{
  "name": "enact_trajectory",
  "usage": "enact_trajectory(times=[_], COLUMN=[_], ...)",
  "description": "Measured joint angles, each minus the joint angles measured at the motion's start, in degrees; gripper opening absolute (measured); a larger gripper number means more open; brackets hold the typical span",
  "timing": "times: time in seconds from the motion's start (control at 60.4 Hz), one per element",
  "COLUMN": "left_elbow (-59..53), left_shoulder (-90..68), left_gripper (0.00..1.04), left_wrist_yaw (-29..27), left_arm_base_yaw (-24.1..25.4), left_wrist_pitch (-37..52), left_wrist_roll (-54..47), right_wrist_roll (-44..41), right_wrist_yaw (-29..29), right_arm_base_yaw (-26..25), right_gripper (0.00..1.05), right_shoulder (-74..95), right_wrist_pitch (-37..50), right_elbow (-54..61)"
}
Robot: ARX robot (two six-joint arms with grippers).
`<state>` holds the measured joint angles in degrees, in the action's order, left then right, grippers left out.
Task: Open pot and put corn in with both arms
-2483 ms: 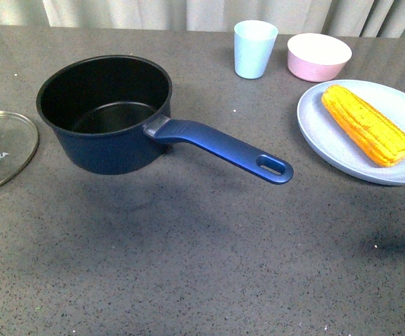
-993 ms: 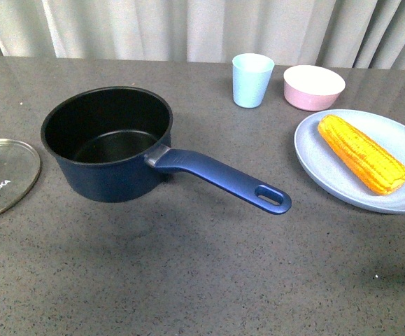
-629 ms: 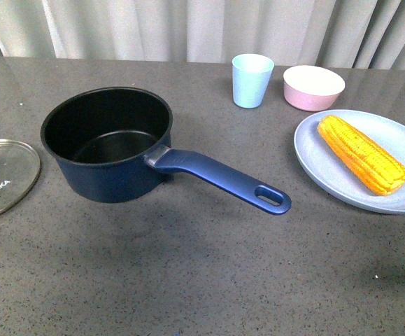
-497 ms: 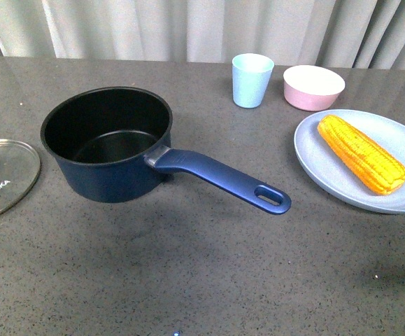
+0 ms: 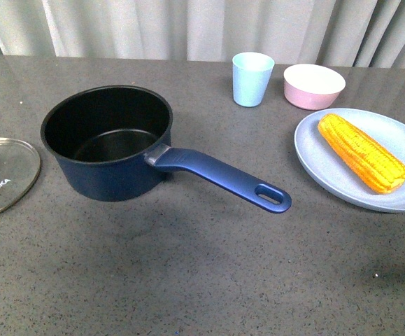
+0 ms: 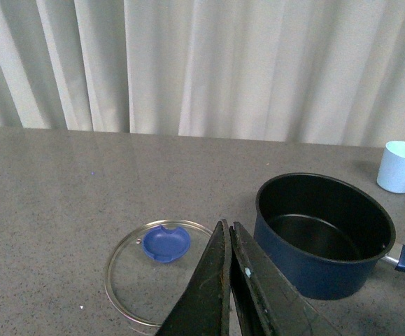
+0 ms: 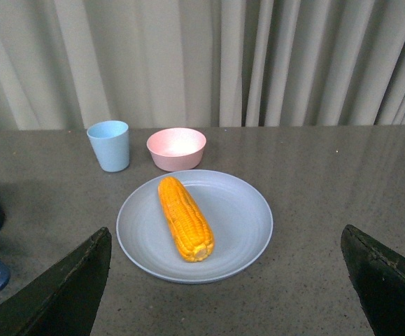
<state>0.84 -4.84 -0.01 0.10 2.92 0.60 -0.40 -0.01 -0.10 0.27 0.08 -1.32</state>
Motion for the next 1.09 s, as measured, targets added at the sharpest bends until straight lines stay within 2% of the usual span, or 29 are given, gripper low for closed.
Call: enact_trajectory(times=[0.066, 0.662, 1.093], left_elbow=[0.00, 0.00, 0.00], left_shoulder=[3.48, 3.98, 3.98], left_gripper=[0.02, 0.03, 0.76], left_wrist_yaw=[0.00, 0.00, -0.02], left_arm_base_yaw=[0.00, 0.00, 0.00], left_wrist_pitch=[-2.51, -2.93, -2.93], left_wrist_roll=[0.00, 0.04, 0.00], right_wrist_roll=[0.00, 0.00, 0.00], right_wrist_yaw=[0.00, 0.00, 0.00], right_arm_base_yaw=[0.00, 0.00, 0.00], right_gripper=[0.96, 0.96, 0.96], right_shoulder=[0.00, 0.00, 0.00], right_wrist_pitch=[0.00, 0.00, 0.00], right_elbow=[0.00, 0.00, 0.00])
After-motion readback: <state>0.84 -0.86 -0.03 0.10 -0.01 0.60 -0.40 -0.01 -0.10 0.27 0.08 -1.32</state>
